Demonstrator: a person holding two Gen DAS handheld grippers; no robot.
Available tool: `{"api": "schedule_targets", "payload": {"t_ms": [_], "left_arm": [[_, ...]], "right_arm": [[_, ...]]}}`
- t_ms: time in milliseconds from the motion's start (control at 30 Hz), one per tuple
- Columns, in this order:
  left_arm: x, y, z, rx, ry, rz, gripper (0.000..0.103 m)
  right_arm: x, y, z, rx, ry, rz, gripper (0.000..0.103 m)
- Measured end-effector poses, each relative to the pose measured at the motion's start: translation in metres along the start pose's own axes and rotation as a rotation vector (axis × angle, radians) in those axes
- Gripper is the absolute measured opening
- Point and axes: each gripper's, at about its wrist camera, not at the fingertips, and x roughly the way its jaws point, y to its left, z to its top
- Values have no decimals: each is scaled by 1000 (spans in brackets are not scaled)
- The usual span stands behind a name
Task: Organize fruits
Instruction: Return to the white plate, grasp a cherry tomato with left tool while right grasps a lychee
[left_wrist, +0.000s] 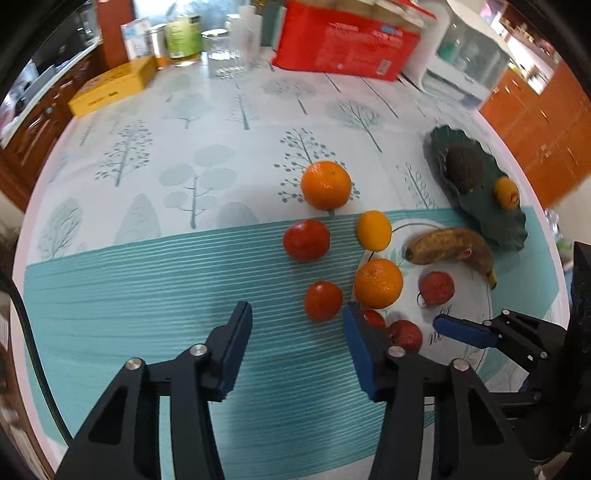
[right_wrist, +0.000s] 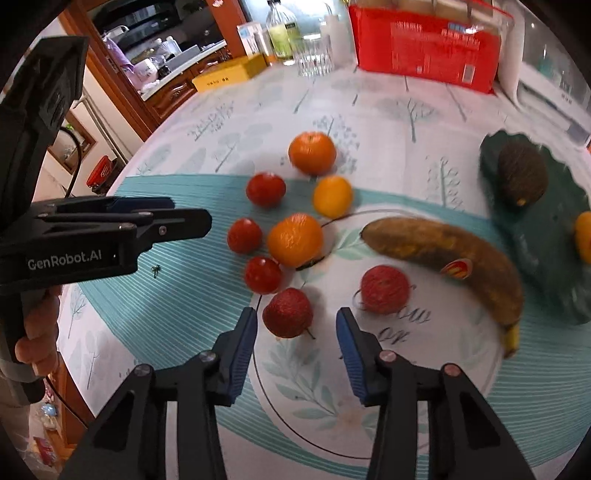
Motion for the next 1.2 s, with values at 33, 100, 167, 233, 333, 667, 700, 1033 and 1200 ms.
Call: {"api": "schedule_targets", "payload": {"t_ms": [33, 100, 167, 233, 333, 667, 700, 1033, 1200], "left_arm": [[3, 1, 1, 12, 5, -7, 47], [10, 0, 4, 41, 21, -26, 46], [15, 0, 5, 63, 30, -43, 44], [21, -3, 6, 92, 46, -63, 42], [30, -7, 8, 129, 63, -81, 39], [58, -18, 14, 140, 115, -127, 28], [58, -19, 14, 143, 110, -125, 27], [47, -17, 12, 118, 98, -119, 24], [22, -20, 13, 101, 66, -97, 24]], "right_arm": [[3, 1, 0, 1, 2, 0, 42], [9, 5, 2, 2, 2, -3, 40], [14, 8, 2, 5, 0, -11, 37], [17, 9, 3, 6, -1, -14, 32], [17, 10, 3, 9, -13, -14, 32], [15, 5, -2, 27, -16, -14, 31], [15, 6, -3, 21, -18, -18, 31], [10, 3, -5, 19, -34, -1, 30], [-8, 3, -4, 7, -61, 10, 30]]}}
